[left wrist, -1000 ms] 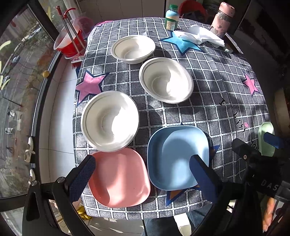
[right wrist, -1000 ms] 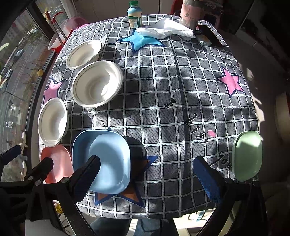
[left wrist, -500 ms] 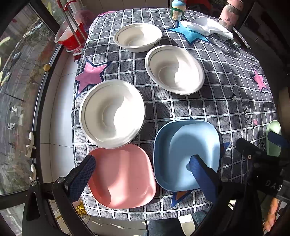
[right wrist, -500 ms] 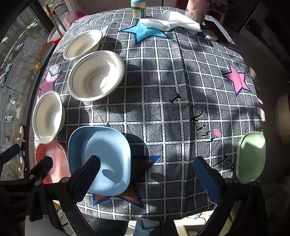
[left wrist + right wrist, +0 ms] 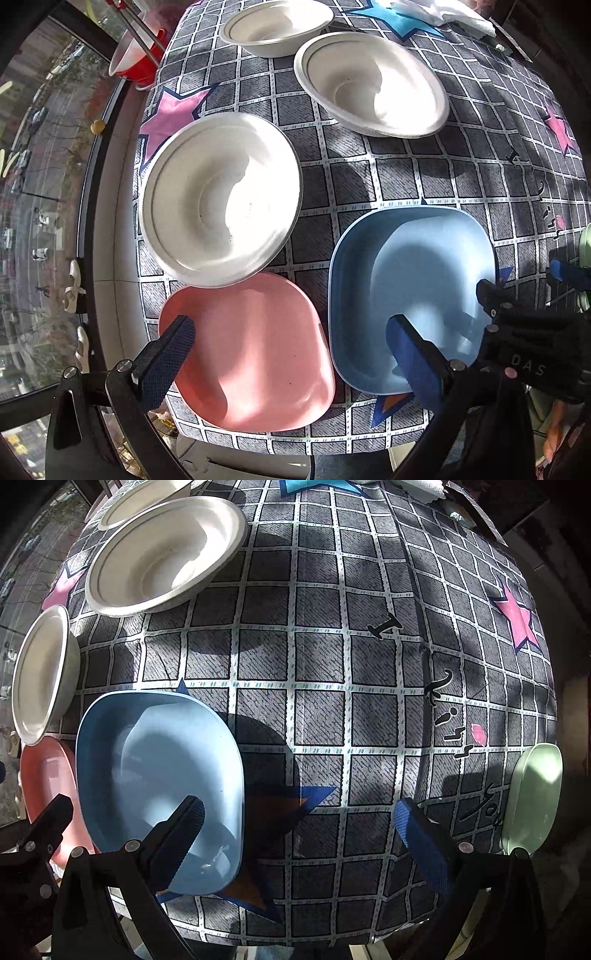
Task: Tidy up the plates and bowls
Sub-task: 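Lower both grippers onto the light-blue plate rim and close them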
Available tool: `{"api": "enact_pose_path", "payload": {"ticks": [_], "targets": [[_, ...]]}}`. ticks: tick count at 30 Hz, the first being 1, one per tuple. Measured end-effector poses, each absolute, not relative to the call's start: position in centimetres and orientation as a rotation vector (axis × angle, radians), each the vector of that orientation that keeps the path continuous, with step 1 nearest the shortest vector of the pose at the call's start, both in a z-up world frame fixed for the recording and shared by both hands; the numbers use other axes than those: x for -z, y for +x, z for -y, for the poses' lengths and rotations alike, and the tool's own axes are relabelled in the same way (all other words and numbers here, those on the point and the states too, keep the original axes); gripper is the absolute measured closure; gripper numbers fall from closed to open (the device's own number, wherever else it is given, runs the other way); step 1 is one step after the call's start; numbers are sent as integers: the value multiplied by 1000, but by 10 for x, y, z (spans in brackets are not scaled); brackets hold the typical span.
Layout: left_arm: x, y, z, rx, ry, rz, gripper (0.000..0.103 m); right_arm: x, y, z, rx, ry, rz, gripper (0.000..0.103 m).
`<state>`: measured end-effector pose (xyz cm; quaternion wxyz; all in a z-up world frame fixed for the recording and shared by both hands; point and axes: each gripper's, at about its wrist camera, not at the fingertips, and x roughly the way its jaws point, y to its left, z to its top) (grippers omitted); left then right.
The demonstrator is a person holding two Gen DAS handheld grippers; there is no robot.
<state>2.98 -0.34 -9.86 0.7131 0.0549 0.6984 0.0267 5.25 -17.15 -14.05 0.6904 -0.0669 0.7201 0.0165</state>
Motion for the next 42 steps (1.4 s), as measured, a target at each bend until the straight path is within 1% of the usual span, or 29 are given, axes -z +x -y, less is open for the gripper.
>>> {"api": "enact_pose_path", "payload": {"ticks": [4,12,20,23,28,33,39,42], "targets": [[107,31,13,-44,143,-1556,0,156,51,173,-47,-181,-1640,0],[123,33,40,8,170,-1578,0,164,38,210,-22,-199,-1668,0],[136,37,62,52,174,-1584,0,150,25,274,35,-194,-1706,0],[136,43,73,62,182,-1571,0,148,21,296,38,-134,-1715,0],[144,53,84,76,186,-1565,0,165,18,340,37,82,-1756,0],[166,69,95,59,195,-1590,0,184,19,346,25,92,-1752,0],[182,68,96,117,113,-1580,0,180,17,337,5,86,-1740,0],[202,62,96,139,71,-1577,0,180,13,333,17,90,-1714,0]]}}
